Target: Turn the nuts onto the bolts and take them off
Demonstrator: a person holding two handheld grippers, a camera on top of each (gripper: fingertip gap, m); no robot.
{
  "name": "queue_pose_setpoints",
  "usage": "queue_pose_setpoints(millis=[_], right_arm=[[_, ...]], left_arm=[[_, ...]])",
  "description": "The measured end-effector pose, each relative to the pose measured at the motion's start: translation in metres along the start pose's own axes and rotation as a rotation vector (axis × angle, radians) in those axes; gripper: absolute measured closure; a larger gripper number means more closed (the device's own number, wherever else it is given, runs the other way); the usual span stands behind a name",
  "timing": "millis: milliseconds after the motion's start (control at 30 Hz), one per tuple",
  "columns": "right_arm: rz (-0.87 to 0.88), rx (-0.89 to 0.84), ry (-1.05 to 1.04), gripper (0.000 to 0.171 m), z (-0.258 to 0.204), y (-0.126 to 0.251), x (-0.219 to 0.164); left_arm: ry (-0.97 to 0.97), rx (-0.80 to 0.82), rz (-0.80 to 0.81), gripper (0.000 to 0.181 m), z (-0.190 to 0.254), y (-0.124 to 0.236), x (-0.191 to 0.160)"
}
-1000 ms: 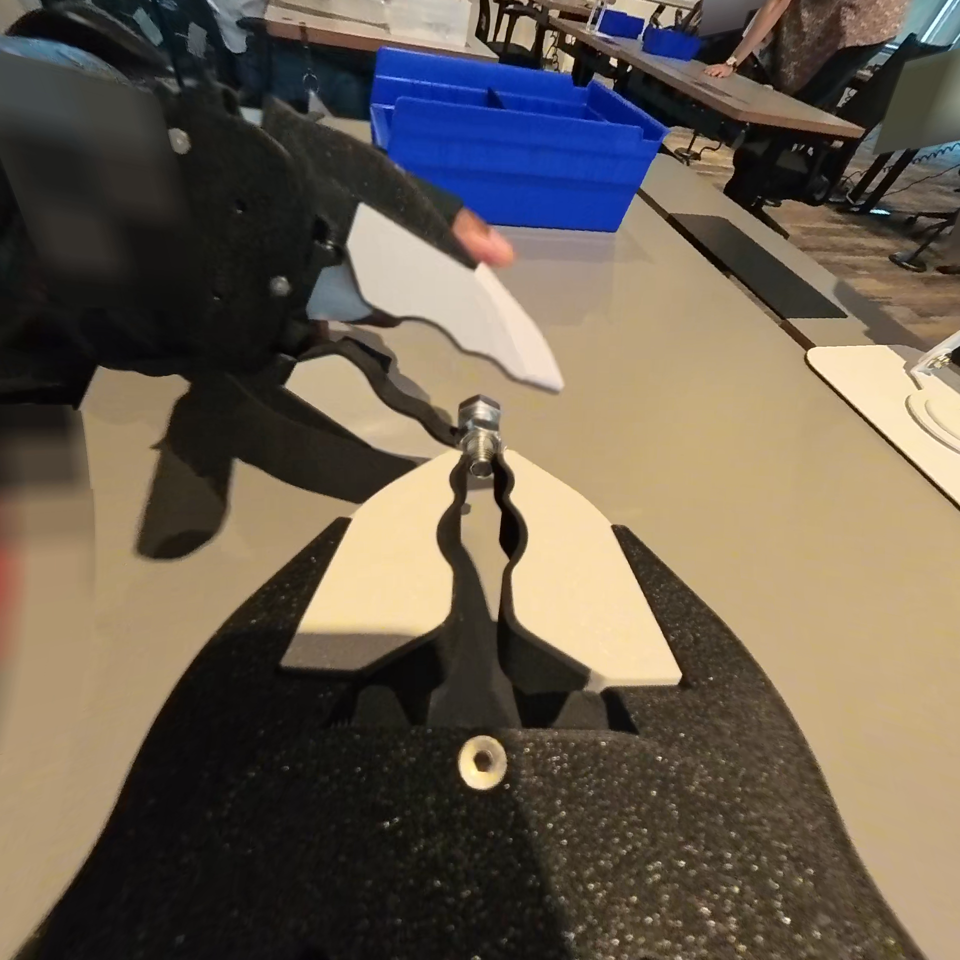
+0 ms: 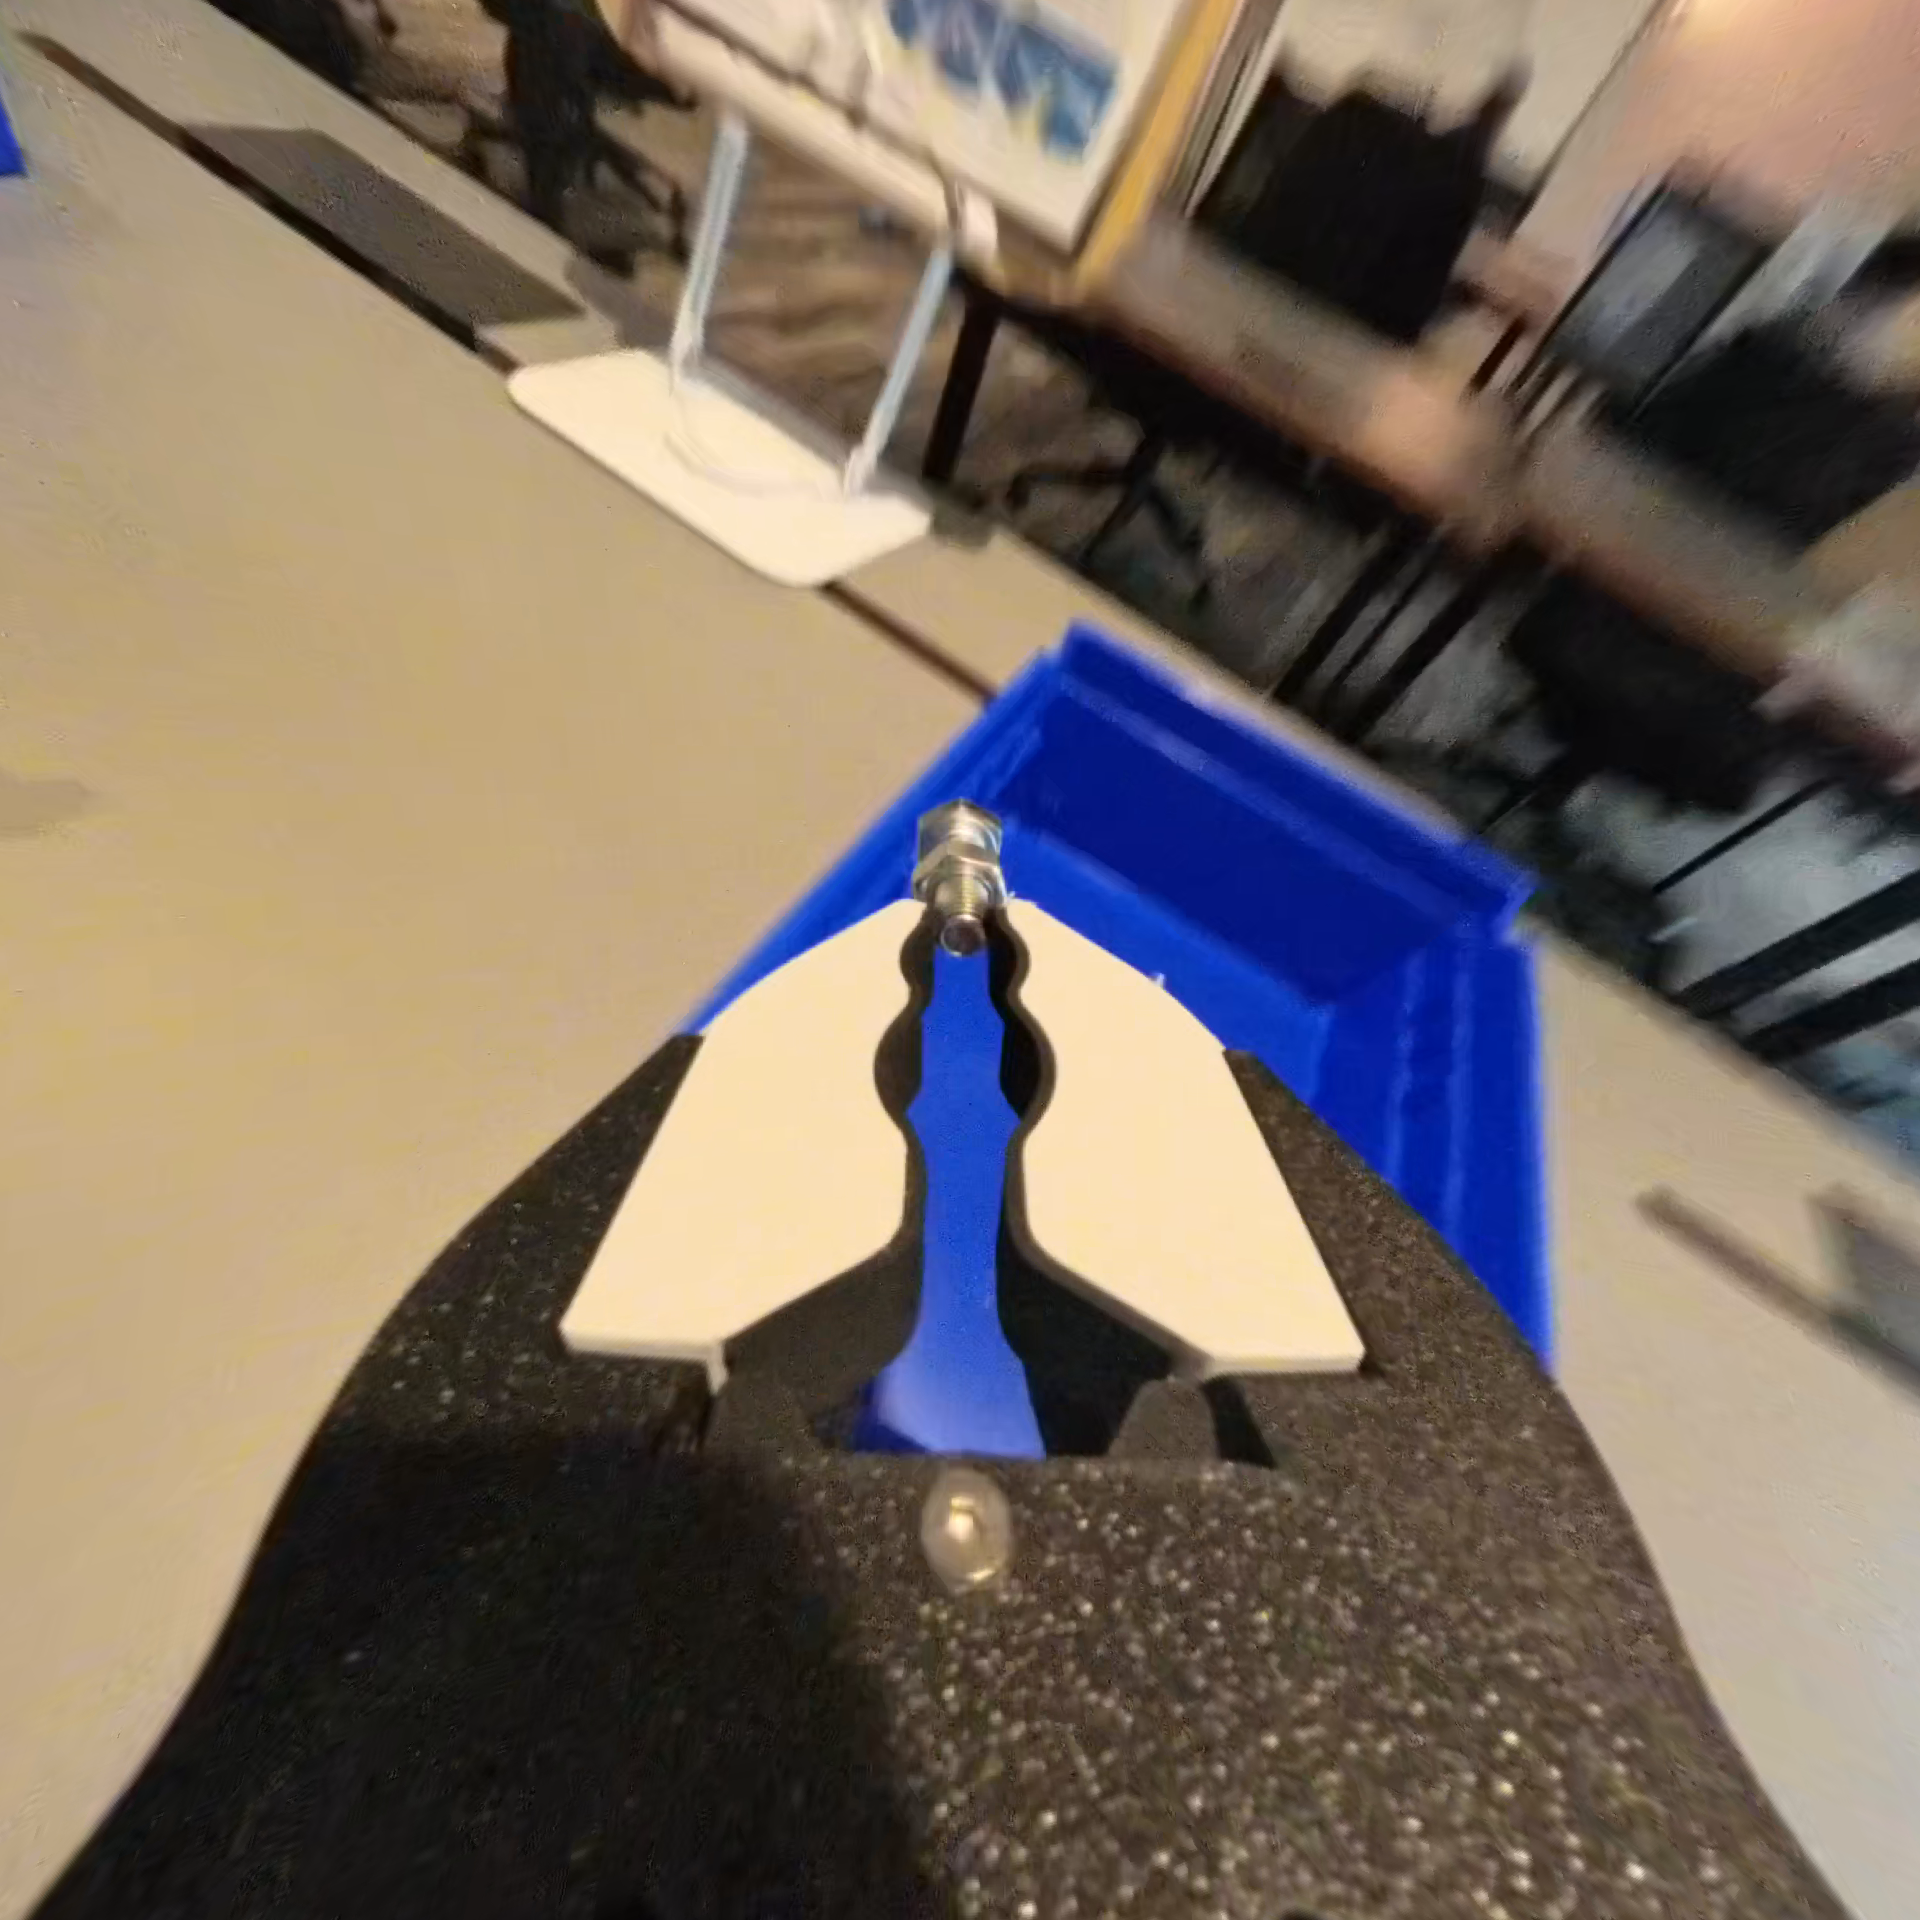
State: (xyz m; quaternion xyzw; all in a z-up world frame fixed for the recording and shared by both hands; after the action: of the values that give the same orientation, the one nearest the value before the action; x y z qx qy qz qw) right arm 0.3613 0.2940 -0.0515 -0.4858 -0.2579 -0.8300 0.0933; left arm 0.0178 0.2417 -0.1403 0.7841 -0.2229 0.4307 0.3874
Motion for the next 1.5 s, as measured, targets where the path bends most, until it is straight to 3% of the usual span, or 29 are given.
queue_pose_setpoints(millis=[33, 133, 267, 433, 500, 633, 767, 867, 933, 1000, 1133, 1200, 1300, 1500], right_arm=[[-0.044, 0.060, -0.090, 0.161, 0.011, -0.005, -0.018], [-0.190, 0.171, -0.249, 0.162, 0.029, -0.023, -0.056], [-0.468, 0.188, -0.243, 0.161, 0.033, -0.042, -0.094], [-0.602, 0.229, -0.266, 0.160, 0.022, -0.057, -0.114], [-0.598, 0.208, -0.295, 0.143, 0.025, -0.058, -0.116], [-0.405, 0.207, -0.341, 0.131, 0.033, -0.046, -0.090], [-0.073, 0.244, -0.285, 0.124, 0.017, -0.007, -0.022], [0.141, 0.326, -0.158, 0.109, -0.036, 0.022, 0.035], [0.195, 0.343, -0.036, 0.088, -0.082, 0.027, 0.059], [0.223, 0.350, 0.049, 0.058, -0.127, 0.019, 0.074], [0.245, 0.435, 0.169, 0.040, -0.204, -0.009, 0.083], [0.218, 0.501, 0.193, 0.042, -0.229, -0.024, 0.077], [0.189, 0.591, 0.175, 0.052, -0.251, -0.038, 0.065], [0.152, 0.635, 0.171, 0.063, -0.258, -0.037, 0.048]], left_arm=[[-0.008, -0.005, -0.004, 0.130, 0.002, -0.001, 0.000], [-0.031, -0.015, -0.026, 0.131, 0.008, -0.006, -0.002], [-0.043, -0.020, -0.048, 0.132, 0.010, -0.010, -0.006], [-0.031, -0.027, -0.053, 0.133, 0.009, -0.010, -0.008], [-0.031, -0.027, -0.050, 0.133, 0.008, -0.008, -0.007], [-0.016, -0.023, -0.028, 0.133, 0.005, -0.004, -0.003], [0.042, -0.034, 0.014, 0.132, 0.001, 0.000, 0.001], [0.108, -0.044, 0.076, 0.133, -0.005, 0.006, 0.008], [0.167, -0.041, 0.149, 0.134, -0.014, 0.015, 0.016], [0.216, -0.001, 0.224, 0.139, -0.030, 0.032, 0.024], [0.181, 0.205, 0.272, 0.135, -0.090, 0.094, 0.044], [0.165, 0.308, 0.190, 0.132, -0.130, 0.136, 0.050], [0.195, 0.394, -0.125, 0.134, -0.186, 0.200, 0.025], [0.662, 0.208, -0.809, 0.142, -0.213, 0.293, -0.124]])
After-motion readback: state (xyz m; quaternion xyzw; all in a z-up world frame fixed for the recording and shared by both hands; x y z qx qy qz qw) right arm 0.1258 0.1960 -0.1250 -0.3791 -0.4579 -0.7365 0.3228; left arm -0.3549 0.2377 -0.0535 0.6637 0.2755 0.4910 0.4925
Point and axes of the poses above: each gripper's, where its closed fingertips meet, y back along the fingers, x out of its top, z = x × y across the jaws, the point moved 3 cm from there along y, back along the fingers, and after that the axes turned 5 degrees about y, right-handed, at the moved point
